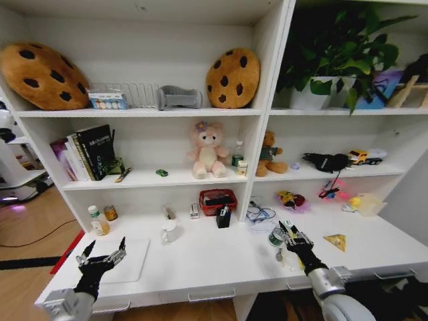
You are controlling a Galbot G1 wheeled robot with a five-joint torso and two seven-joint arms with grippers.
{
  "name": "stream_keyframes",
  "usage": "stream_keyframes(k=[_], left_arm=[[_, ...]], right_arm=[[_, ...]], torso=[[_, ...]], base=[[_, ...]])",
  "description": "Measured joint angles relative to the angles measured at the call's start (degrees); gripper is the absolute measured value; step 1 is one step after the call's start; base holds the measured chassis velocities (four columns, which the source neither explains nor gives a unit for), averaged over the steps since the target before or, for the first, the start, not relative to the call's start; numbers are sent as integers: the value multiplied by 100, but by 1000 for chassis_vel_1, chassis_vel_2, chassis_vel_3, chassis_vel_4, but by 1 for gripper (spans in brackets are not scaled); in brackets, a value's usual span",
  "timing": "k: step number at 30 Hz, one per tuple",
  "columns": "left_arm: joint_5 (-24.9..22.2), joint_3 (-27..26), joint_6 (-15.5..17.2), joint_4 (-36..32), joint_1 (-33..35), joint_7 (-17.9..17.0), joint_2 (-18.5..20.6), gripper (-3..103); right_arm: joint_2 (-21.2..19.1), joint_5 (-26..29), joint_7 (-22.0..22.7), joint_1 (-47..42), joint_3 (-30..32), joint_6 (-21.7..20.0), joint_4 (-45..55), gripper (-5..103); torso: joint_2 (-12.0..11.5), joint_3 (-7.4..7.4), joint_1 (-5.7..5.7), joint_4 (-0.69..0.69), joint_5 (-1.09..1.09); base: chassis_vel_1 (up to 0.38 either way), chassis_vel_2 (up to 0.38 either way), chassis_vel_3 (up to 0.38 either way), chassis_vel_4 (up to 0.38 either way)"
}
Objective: Organize the objects on the table.
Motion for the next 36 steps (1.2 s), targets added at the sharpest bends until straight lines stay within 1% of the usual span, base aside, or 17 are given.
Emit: stream_keyframes(k=[7,10,13,14,15,16,17,18,21,22,23,24,25,28,32,34,36], left_arm=[[0,10,-1,12,-12,9,-16,99],[0,10,0,24,-19,9,-16,99],[0,7,-1,42,-24,5,-29,99],[-2,-4,-3,45,-23,0,-39,99],[-7,-10,-4,48,-21,0,-41,99],[-7,-10,-4,48,-21,0,-41,99],[-15,-20,-9,66,-21,-2,-45,99],[-15,-20,-9,66,-21,-2,-45,99],[-18,-13,-35,133,-41,-2,-59,99],[-18,-13,-35,133,-41,-2,-59,99],[-18,-10,-37,138,-49,-2,-70,99],[-19,-8,-38,144,-68,-2,-75,99],[-19,-8,-38,144,-68,-2,-75,99],[-23,11,-40,184,-101,-1,-73,99],[-20,47,-51,223,-120,2,-58,99],[-20,68,-54,231,-139,6,-41,99],[-21,77,-55,239,-143,9,-12,99]], right_arm=[[-49,32,-32,-99,-199,117,286,30],[-18,-42,-218,-391,-169,171,472,30],[169,-185,-799,-861,-7,444,495,30],[284,-236,-1219,-1147,113,671,435,30],[332,-237,-1441,-1308,175,784,416,30],[332,-237,-1441,-1308,175,784,416,30],[430,-169,-1983,-1701,336,989,415,30],[430,-169,-1983,-1701,336,989,415,30],[679,-213,-3056,-2812,559,1619,399,30],[679,-213,-3056,-2812,559,1619,399,30],[742,-254,-3253,-3113,579,1832,353,30],[843,-310,-3463,-3565,584,2223,189,30],[843,-310,-3463,-3565,584,2223,189,30],[1034,-563,-3459,-3911,510,2785,-562,30],[1130,-816,-3181,-3700,369,2889,-1258,30],[1172,-843,-2827,-3279,189,2849,-1955,30],[1204,-1177,-2628,-2722,164,2822,-2698,30]], torso=[[0,0,0,-1,1],[0,0,0,-2,2],[0,0,1,-2,-4],[0,0,1,-1,-1],[0,0,1,-2,0],[0,0,1,-2,0],[0,0,1,-1,-1],[0,0,1,-1,-1],[0,-1,0,-3,0],[0,-1,0,-3,0],[1,-1,0,-2,-1],[1,-1,0,-2,-1],[1,-1,0,-2,-1],[1,-1,0,-4,-2],[1,-1,0,-3,-2],[1,0,0,-2,3],[0,0,0,-2,1]], base=[[-140,-192,178,192],[-22,-22,77,14],[10,43,-17,-37],[46,82,-69,-65],[46,82,-69,-65],[46,82,-69,-65],[0,0,0,0],[0,0,0,0],[0,0,0,0],[0,0,0,0],[0,0,0,0],[0,0,0,0],[0,0,0,0],[0,0,0,0],[0,0,0,0],[0,0,0,0],[0,0,0,0]])
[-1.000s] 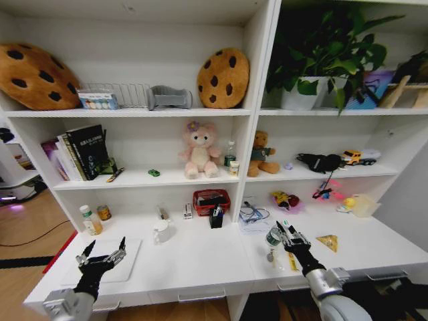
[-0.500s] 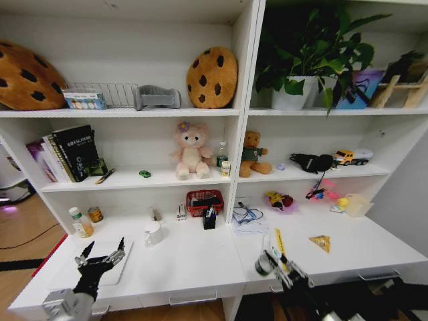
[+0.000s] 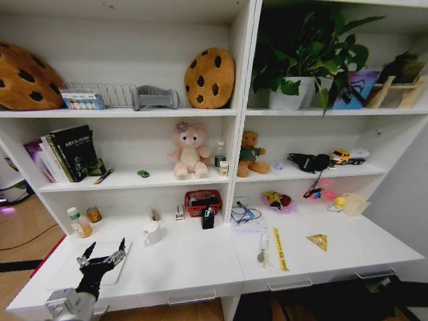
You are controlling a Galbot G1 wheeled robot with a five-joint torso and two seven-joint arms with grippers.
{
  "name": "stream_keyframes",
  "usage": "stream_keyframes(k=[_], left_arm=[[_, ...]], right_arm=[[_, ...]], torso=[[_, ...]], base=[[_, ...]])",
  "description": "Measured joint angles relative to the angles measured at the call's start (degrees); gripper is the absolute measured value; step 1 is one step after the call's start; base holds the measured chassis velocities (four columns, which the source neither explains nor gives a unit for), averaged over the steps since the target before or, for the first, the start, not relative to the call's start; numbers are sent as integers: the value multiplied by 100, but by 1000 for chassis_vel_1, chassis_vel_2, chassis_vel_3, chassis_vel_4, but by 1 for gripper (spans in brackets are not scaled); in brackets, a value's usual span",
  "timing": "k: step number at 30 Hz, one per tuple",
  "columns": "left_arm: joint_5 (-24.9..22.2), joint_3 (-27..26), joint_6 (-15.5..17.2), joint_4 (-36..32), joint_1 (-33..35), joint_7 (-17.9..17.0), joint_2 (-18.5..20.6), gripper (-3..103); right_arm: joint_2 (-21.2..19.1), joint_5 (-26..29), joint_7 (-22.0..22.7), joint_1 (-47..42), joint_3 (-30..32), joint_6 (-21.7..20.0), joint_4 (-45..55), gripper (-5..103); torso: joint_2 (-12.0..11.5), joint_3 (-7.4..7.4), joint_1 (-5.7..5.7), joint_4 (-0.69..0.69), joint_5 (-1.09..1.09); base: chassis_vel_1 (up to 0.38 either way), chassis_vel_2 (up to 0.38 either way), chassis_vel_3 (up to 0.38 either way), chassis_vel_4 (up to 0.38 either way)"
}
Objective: Organize the objects on the table.
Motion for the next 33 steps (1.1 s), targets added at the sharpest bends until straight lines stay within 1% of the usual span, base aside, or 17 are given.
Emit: stream_keyframes(k=[1,3,4,6,7,9,10,13,14,15,17,20,22,26,28,31,33], left_arm=[[0,0,0,0,0,0,0,99],[0,6,-2,14,12,8,28,99],[0,6,-2,14,12,8,28,99],[0,6,-5,20,35,12,49,99],[0,6,-5,20,35,12,49,99],[1,2,-7,21,76,15,114,99],[1,2,-7,21,76,15,114,99],[0,-31,-6,21,114,16,186,99],[2,-48,-6,21,140,16,203,99],[2,-48,-6,21,140,16,203,99],[57,-53,-7,-9,252,16,204,99],[73,-51,-7,-17,273,16,194,99],[137,-27,-7,-23,300,18,173,99],[147,-29,-7,-45,331,18,186,99],[149,-69,-12,-49,369,19,192,99],[150,-84,-14,-49,384,19,192,99],[146,-94,-14,-74,397,16,191,99]], right_arm=[[0,0,0,0,0,0,0,30],[-15,-315,227,715,-51,-116,-885,30],[-15,-315,227,715,-51,-116,-885,30],[-24,-511,369,1453,-95,-315,-1648,30],[-24,-511,369,1453,-95,-315,-1648,30],[-27,-469,534,2083,-247,-628,-2443,30],[-27,-469,534,2083,-247,-628,-2443,30],[17,-664,650,2682,-286,-722,-3119,30],[34,-799,793,2960,-286,-777,-3367,30],[34,-799,793,2960,-286,-777,-3367,30],[30,-895,1039,3495,-296,-1050,-3718,30],[25,-905,1067,3604,-302,-1113,-3784,30],[37,-1084,1179,4159,-330,-1284,-4128,30],[68,-1191,1239,4567,-382,-1305,-4397,30],[147,-1369,1436,5023,-436,-1129,-4717,30],[170,-1447,1490,5165,-439,-1087,-4806,30],[233,-1527,1627,5471,-457,-907,-5113,30]], torso=[[0,0,0,0,0],[0,0,0,1,1],[0,0,0,1,1],[-1,0,0,1,0],[-1,0,0,1,0],[-1,1,0,2,0],[-1,1,0,2,0],[-1,1,0,-4,1],[-1,1,0,-1,1],[-1,1,0,-1,1],[-1,2,0,2,-2],[-1,2,1,0,-2],[-1,1,1,1,-2],[-1,2,1,0,-1],[-2,2,1,0,0],[-1,2,1,1,0],[-1,1,1,0,0]], base=[[0,0,0,0],[0,0,0,0],[0,0,0,0],[0,0,0,0],[0,0,0,0],[0,0,0,0],[0,0,0,0],[0,0,0,0],[0,0,0,0],[0,0,0,0],[0,0,0,0],[0,0,0,0],[0,0,0,0],[0,0,0,0],[0,0,0,0],[0,0,0,0],[0,0,0,0]])
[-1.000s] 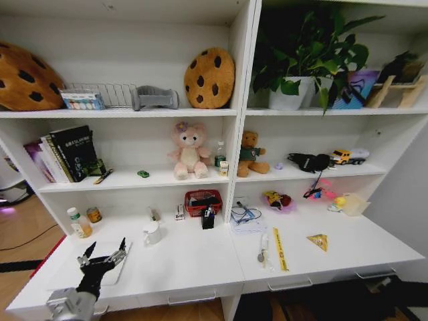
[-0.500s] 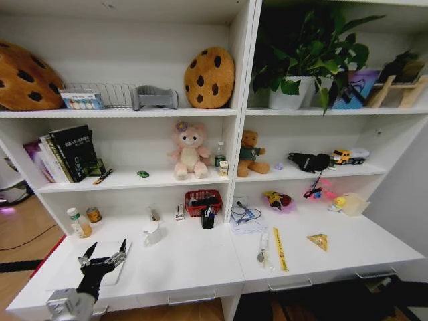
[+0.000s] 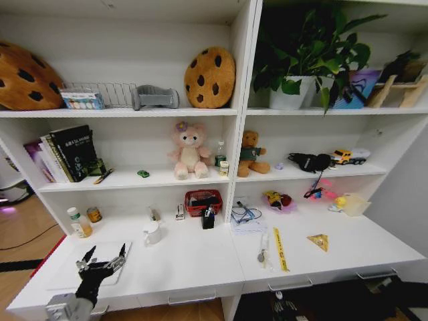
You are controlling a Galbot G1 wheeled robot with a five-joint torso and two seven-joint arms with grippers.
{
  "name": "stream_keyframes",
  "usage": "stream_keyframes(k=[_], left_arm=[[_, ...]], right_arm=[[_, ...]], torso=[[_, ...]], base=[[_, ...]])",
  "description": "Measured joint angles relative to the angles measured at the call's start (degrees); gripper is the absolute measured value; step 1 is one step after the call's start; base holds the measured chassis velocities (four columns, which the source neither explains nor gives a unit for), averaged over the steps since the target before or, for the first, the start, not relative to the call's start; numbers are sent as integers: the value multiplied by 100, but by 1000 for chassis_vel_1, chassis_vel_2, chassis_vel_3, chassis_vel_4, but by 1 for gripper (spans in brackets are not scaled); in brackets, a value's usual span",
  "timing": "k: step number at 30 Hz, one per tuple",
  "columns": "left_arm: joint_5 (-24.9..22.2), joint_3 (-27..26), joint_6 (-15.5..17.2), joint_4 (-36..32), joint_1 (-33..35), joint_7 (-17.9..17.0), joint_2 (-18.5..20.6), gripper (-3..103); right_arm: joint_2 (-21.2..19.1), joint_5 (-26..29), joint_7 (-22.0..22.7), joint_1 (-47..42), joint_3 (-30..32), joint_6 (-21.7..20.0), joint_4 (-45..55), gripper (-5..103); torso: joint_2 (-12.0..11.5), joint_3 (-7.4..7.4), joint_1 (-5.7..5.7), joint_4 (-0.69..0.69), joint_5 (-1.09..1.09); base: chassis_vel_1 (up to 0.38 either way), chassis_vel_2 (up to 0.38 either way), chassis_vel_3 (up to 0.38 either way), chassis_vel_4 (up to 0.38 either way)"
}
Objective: Organize the objects on the table.
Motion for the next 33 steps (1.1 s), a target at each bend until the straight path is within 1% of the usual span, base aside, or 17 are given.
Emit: stream_keyframes(k=[2,5,7,9,10,12,13,17,20,21,22,23,24,27,30,31,33], left_arm=[[-16,-2,0,-12,-5,-14,0,99],[-61,-18,-3,-11,-32,-46,12,99],[-75,-22,-6,6,-41,-51,22,99],[-78,-22,-6,16,-44,-52,25,99],[-78,-13,-7,30,-55,-52,28,99],[-78,-5,-7,34,-59,-52,28,99],[-74,23,-7,45,-72,-52,24,99],[-64,49,-7,46,-72,-52,-10,99],[-68,21,-43,85,-68,-45,15,99],[-68,21,-43,85,-68,-45,15,99],[-73,26,-46,108,-89,-41,16,99],[-70,48,-48,128,-109,-41,9,99],[-70,48,-48,128,-109,-41,9,99],[-18,136,-49,184,-167,-32,-16,99],[-7,158,-49,190,-185,-28,-17,99],[-4,170,-49,190,-204,-24,-17,99],[-3,168,-49,189,-207,-24,-15,99]], right_arm=[[18,-17,22,64,-2,38,-95,28],[45,-6,-13,58,-8,118,-195,35],[79,6,-22,28,-6,190,-220,46],[96,17,-21,9,-4,213,-221,46],[122,66,-39,-26,-5,270,-220,57],[133,91,-51,-34,-6,310,-220,57],[179,190,-80,-30,-15,563,-254,68],[248,348,-135,-192,-51,908,17,79],[157,-21,-601,-999,9,1296,857,94],[157,-21,-601,-999,9,1296,857,94],[8,160,-996,-1501,13,1350,1474,98],[-95,523,-1400,-1892,-23,1345,1880,99],[-95,523,-1400,-1892,-23,1345,1880,99],[-297,1222,-2065,-3065,-71,1206,3043,100],[-318,1272,-2186,-3402,-76,1215,3337,100],[-318,1304,-2275,-3868,-61,1304,3726,100],[-283,1293,-2207,-4111,-15,1365,3960,100]], torso=[[0,0,0,2,0],[0,0,0,-2,-2],[0,0,0,-3,-1],[0,0,0,-2,-1],[1,-1,0,-1,-1],[0,0,0,0,-2],[1,0,0,-2,-2],[0,-1,0,4,2],[1,-1,0,-3,1],[1,-1,0,-3,1],[1,-1,0,4,-2],[1,-2,0,2,1],[1,-2,0,2,1],[2,-2,-1,-3,-5],[2,-2,-1,-4,-1],[2,-2,-1,-1,0],[2,-2,-1,-2,-1]], base=[[0,0,0,0],[0,0,0,0],[0,0,0,0],[0,0,0,0],[0,0,0,0],[0,0,0,0],[0,0,0,0],[0,0,0,0],[0,0,0,0],[0,0,0,0],[0,0,0,0],[0,0,0,0],[0,0,0,0],[0,0,0,0],[0,0,0,0],[0,0,0,0],[0,0,0,0]])
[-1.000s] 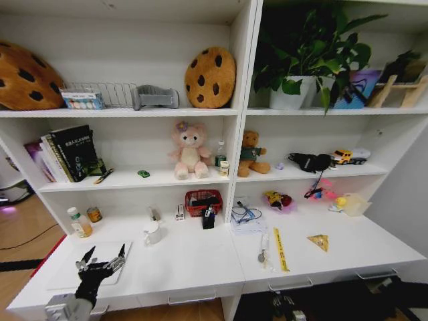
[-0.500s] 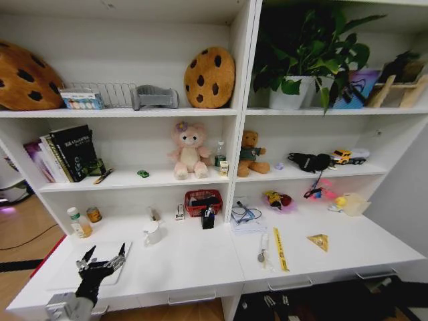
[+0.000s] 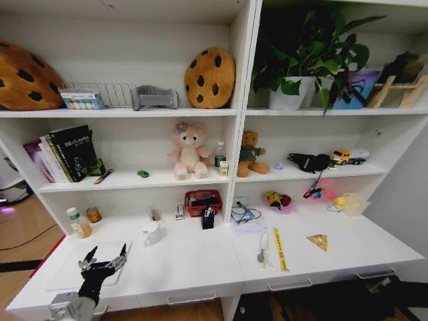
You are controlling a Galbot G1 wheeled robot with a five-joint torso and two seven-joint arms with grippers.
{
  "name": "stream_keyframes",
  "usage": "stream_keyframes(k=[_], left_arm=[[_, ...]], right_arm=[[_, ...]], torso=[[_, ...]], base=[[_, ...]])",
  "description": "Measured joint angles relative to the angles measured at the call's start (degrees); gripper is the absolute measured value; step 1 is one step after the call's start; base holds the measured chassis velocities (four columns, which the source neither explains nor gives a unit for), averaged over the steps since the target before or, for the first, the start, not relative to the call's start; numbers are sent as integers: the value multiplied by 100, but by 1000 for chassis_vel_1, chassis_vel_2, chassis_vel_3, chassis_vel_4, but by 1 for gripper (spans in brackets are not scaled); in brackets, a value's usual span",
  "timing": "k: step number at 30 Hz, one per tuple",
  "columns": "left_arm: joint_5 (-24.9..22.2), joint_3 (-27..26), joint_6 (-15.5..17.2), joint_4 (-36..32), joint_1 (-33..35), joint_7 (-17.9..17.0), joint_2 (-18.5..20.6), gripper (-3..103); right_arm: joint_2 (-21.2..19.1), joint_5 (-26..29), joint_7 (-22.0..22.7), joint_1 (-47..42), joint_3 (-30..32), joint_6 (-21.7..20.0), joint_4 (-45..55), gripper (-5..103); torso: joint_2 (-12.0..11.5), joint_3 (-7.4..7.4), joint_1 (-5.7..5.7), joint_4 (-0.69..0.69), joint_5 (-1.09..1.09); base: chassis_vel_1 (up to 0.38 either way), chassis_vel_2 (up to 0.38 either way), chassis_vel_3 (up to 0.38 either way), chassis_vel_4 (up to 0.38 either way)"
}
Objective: Organize the objects on the table.
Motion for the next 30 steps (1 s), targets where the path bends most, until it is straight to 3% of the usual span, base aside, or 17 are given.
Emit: stream_keyframes(k=[4,6,7,10,13,15,16,18,19,21,23,25,30], left_arm=[[-4,-47,-14,-15,21,1,-4,98],[-3,-52,-23,-34,17,2,-11,95],[-3,-52,-23,-34,17,2,-11,95],[8,-34,-23,-73,-7,4,-59,98],[20,-36,-23,-90,-8,5,-93,98],[10,-70,-23,-137,-28,0,-157,100],[10,-70,-23,-137,-28,0,-157,100],[-19,-103,-25,-139,-50,-2,-163,99],[-19,-103,-25,-139,-50,-2,-163,99],[-76,-122,-27,-137,-85,-11,-163,98],[-100,-123,-27,-138,-106,-18,-165,98],[-135,-122,-11,-138,-158,-33,-179,97],[-158,-117,5,-138,-190,-43,-183,98]], right_arm=[[71,421,879,-858,287,-124,1513,100],[68,840,1075,-1103,587,-373,2477,100],[68,840,1075,-1103,587,-373,2477,100],[-23,1139,1510,-906,1115,-1174,3750,100],[-109,1155,1735,-737,1206,-1541,4029,100],[-448,1283,2580,-210,1332,-2791,4675,100],[-448,1283,2580,-210,1332,-2791,4675,100],[-834,1647,3299,267,1282,-3911,5021,100],[-834,1647,3299,267,1282,-3911,5021,100],[-1274,1941,3561,715,1169,-4509,5157,100],[-1397,1975,3567,820,1137,-4625,5159,101],[-1558,2074,3574,961,1051,-4770,5134,94],[-1515,1954,3459,923,960,-4807,5092,100]], torso=[[0,0,0,2,-2],[0,0,0,2,0],[0,0,0,2,0],[-1,1,0,0,0],[-1,1,0,2,0],[-1,2,1,4,2],[-1,2,1,4,2],[-1,2,1,0,1],[-1,2,1,0,1],[-2,2,1,5,1],[-2,2,1,4,1],[-2,2,1,1,1],[-2,2,1,1,0]], base=[[0,0,0,0],[0,0,0,0],[0,0,0,0],[0,0,0,0],[0,0,0,0],[0,0,0,0],[0,0,0,0],[0,0,0,0],[0,0,0,0],[0,0,0,0],[0,0,0,0],[0,0,0,0],[0,0,0,0]])
